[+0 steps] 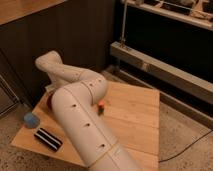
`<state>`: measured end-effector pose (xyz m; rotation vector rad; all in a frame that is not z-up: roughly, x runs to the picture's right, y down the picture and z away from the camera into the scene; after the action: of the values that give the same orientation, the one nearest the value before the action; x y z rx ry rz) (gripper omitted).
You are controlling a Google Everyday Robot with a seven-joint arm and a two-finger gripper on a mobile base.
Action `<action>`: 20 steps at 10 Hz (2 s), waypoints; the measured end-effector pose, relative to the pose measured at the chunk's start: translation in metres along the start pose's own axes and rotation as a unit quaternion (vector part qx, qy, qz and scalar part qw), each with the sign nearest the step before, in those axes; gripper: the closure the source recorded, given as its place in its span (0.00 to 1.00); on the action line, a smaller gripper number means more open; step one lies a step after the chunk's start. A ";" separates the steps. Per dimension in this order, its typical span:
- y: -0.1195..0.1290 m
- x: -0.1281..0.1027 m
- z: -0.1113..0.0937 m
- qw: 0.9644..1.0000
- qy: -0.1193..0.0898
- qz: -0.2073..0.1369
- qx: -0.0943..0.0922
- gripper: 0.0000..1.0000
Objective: Drag the ceramic bowl in a circle
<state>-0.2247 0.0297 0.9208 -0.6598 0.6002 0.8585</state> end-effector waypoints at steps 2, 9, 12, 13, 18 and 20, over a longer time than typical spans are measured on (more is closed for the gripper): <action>-0.026 0.007 0.002 1.000 0.005 0.024 0.006 1.00; -0.127 0.083 0.016 0.993 0.038 0.112 0.023 1.00; -0.118 0.117 0.034 0.993 0.059 0.105 0.012 1.00; -0.106 0.127 0.039 0.994 0.061 0.094 0.004 1.00; -0.050 0.147 0.033 0.997 0.037 0.052 -0.046 1.00; -0.036 0.158 0.031 0.997 0.031 0.036 -0.054 1.00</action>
<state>-0.1070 0.1107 0.8392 -0.7691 0.6402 0.9454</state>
